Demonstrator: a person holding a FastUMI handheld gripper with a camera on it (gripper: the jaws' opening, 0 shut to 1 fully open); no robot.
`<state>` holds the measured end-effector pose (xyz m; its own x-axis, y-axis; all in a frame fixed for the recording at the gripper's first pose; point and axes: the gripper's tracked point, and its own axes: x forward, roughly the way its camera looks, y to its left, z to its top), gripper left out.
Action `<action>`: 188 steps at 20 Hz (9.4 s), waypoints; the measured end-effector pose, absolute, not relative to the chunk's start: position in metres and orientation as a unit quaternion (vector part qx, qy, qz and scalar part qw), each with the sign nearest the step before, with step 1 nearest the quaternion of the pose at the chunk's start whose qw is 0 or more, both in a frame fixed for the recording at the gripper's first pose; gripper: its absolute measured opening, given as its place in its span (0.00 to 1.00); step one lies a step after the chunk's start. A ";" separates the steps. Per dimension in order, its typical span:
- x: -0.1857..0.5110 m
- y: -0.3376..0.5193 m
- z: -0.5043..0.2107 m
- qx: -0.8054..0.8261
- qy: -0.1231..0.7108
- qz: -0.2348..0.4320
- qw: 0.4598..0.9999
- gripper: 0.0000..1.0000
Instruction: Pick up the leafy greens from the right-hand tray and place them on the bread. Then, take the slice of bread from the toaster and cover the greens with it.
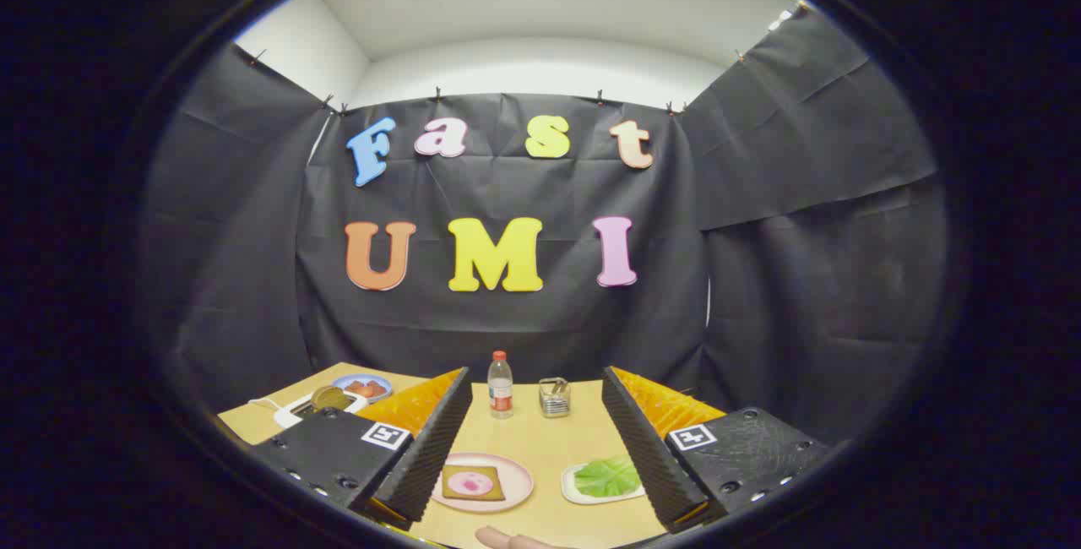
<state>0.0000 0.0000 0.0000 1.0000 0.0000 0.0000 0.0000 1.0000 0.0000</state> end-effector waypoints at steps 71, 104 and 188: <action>0.155 -0.077 -0.146 -0.123 0.213 -0.045 0.968 0.00; 0.160 0.142 -0.290 -0.135 0.290 0.104 0.942 0.00; 0.126 0.325 -0.060 0.021 0.181 0.149 0.972 0.12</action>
<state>0.1256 0.3253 -0.0597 0.8905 0.2965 -0.3450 -0.2810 0.9549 0.0954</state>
